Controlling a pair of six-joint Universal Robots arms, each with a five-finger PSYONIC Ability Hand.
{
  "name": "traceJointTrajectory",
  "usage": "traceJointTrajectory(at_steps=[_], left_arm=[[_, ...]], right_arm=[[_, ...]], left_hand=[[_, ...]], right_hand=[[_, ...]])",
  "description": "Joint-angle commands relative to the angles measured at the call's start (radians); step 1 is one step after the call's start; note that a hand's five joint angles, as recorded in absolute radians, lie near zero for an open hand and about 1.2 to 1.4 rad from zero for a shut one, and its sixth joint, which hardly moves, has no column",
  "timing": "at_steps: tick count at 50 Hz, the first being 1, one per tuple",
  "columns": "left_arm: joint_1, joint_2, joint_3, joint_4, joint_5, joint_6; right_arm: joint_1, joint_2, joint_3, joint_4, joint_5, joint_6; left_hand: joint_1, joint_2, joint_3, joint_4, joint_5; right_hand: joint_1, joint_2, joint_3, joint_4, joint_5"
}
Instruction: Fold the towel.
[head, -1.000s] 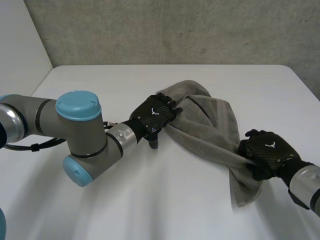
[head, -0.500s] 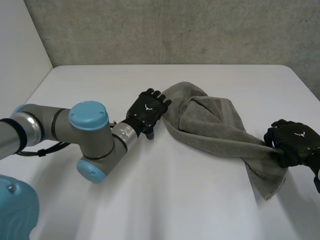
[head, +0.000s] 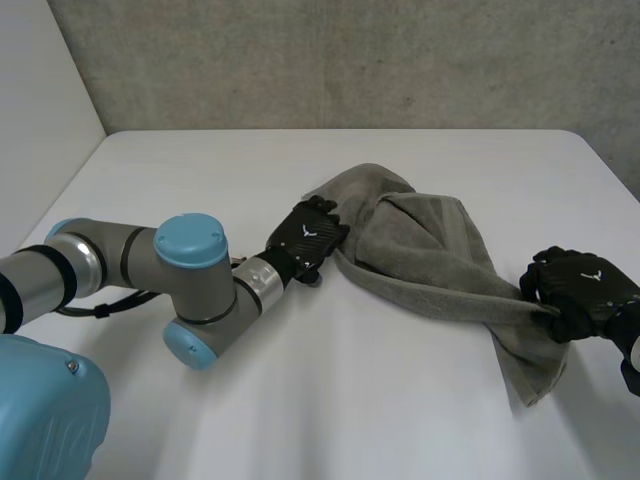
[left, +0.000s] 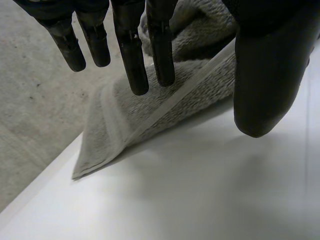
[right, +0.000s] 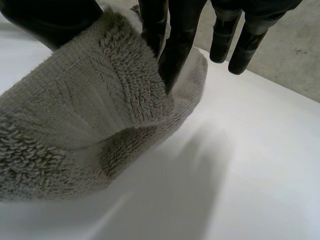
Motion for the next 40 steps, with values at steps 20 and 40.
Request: traceJointTrajectory(at_steps=[20, 40], left_arm=[[-0.023, -0.019, 0.008, 0.002, 0.013, -0.090], [-0.032, -0.035, 0.032, 0.022, 0.008, -0.081]], right_arm=[[-0.003, 0.014, 0.012, 0.000, -0.021, -0.001], [-0.001, 0.036, 0.019, 0.000, -0.021, -0.001]], left_hand=[[0.154, 0.155, -0.049, -0.055, 0.155], [0.582, 0.584, -0.049, -0.055, 0.584]], right_hand=[[0.120, 0.077, -0.001, -0.053, 0.051], [0.120, 0.077, -0.001, -0.053, 0.051]])
